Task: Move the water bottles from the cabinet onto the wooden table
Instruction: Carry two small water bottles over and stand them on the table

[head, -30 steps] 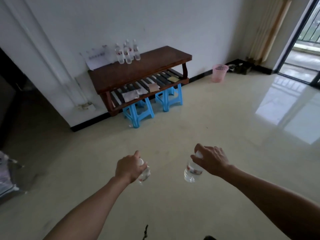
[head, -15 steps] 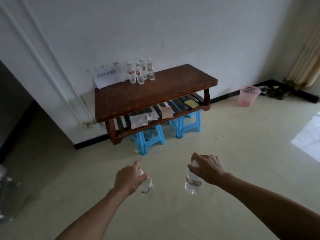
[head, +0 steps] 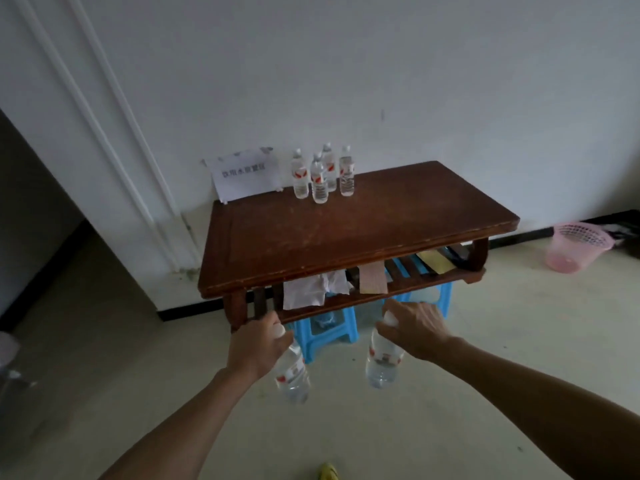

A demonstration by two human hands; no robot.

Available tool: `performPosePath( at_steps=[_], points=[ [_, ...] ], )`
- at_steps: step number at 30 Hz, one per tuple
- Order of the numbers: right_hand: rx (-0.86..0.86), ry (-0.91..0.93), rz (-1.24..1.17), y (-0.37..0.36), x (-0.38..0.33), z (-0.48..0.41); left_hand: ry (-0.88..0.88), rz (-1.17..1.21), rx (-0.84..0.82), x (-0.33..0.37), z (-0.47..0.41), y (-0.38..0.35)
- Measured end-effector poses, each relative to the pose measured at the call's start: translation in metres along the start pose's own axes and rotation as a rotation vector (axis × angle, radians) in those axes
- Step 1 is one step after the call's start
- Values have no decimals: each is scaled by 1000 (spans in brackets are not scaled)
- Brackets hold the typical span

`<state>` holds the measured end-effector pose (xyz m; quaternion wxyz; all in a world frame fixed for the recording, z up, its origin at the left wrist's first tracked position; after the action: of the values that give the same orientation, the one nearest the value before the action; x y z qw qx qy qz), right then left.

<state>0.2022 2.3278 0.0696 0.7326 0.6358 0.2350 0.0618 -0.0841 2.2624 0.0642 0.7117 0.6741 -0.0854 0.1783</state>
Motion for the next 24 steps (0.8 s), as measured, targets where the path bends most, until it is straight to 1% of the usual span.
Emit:
performPosePath(
  at_steps=[3, 7, 11, 16, 18, 21, 24],
  points=[
    [45, 18, -25, 21, 2, -67, -44, -17, 12, -9, -72, 21],
    [120, -54, -69, 46, 5, -156, -40, -23, 79, -21, -169, 58],
    [121, -95, -136, 57, 16, -232, -27, -16, 97, -28, -247, 73],
    [100, 33, -107, 70, 27, -341, 20, 31, 125, -38, -344, 78],
    [77, 63, -143, 69, 37, -388, 45, 46, 122, -41, -384, 73],
    [97, 101, -153, 74, 46, -451, 78, 19, 116, -44, -438, 74],
    [93, 132, -152, 86, 52, -516, 85, 47, 141, -42, -496, 77]
  ],
)
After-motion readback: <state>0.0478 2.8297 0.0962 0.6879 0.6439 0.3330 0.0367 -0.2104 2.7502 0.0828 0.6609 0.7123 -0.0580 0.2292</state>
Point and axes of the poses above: each hand's wrist, its own z-axis away from the middle knuckle, its own y-axis out of the back of the hand, x = y × z, the point moved 2 cm from there along -z, towards the middle knuckle, and after that the axes turned 7 degrees about -x, right-handed, at the moved point
